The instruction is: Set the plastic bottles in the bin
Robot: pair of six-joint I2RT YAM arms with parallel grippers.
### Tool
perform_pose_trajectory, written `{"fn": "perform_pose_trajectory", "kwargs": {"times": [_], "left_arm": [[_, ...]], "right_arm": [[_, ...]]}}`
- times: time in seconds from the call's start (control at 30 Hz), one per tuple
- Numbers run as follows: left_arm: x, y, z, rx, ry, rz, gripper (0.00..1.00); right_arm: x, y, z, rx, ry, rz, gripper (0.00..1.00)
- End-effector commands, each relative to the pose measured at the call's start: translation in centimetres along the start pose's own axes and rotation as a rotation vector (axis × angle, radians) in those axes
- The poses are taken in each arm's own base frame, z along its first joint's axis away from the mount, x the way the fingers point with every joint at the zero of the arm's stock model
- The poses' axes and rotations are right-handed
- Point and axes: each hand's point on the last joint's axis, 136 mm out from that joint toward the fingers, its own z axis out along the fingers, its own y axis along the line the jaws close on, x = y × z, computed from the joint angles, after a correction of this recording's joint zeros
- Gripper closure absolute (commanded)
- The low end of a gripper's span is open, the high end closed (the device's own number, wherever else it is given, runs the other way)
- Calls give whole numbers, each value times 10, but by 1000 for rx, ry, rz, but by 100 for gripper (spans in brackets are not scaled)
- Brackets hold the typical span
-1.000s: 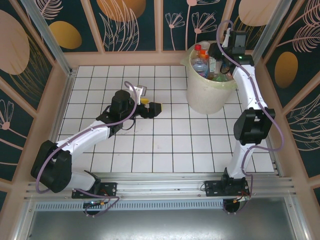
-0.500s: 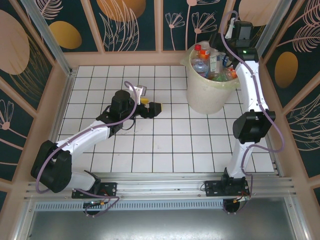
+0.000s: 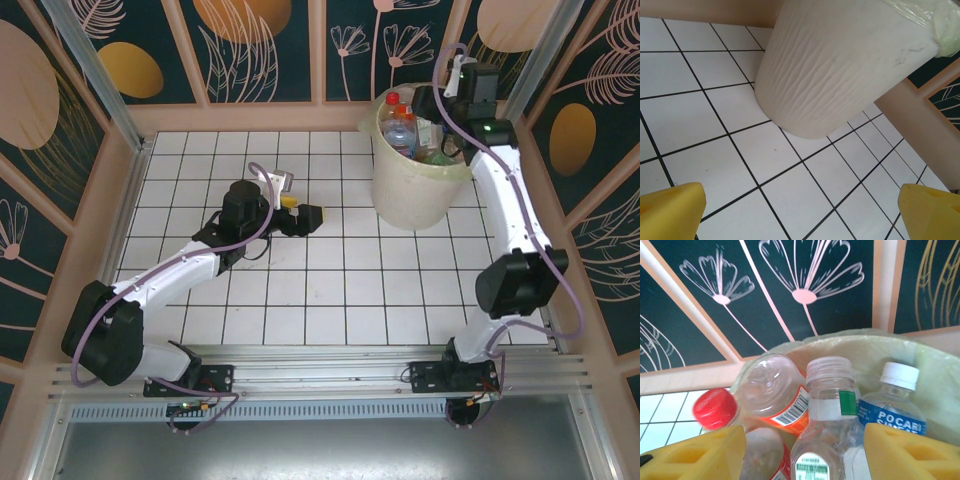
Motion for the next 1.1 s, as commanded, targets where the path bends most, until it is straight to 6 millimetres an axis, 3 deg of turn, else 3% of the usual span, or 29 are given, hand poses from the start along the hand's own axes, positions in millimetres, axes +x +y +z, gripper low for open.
{"fn": "perform_pose_trajectory", "kwargs": {"times": [0.0,0.1,0.23,0.43,0.53,0.7,1.07], "left_arm": [[-8,-9,-6,28,-32,14,1],[-9,-11,-8,32,-38,18,1],[-9,-14,-11,42,-44,19,1],[-10,-17,-14,55,-47,23,1],[-11,-18,-16,57,-49,24,1],[-11,-18,-16,58,-50,20,1],[-13,-19,-16,56,-54,19,1]], "right_arm": [[-30,-6,-41,46,-120,-9,34],[-32,-27,-68,130,-164,37,30],[-17,-61,-99,176,-182,150,20],[21,-93,-119,154,-152,304,1],[39,-105,-121,173,-136,361,1],[60,-87,-103,-6,-79,410,1],[70,-64,-83,-187,-21,434,1]]}}
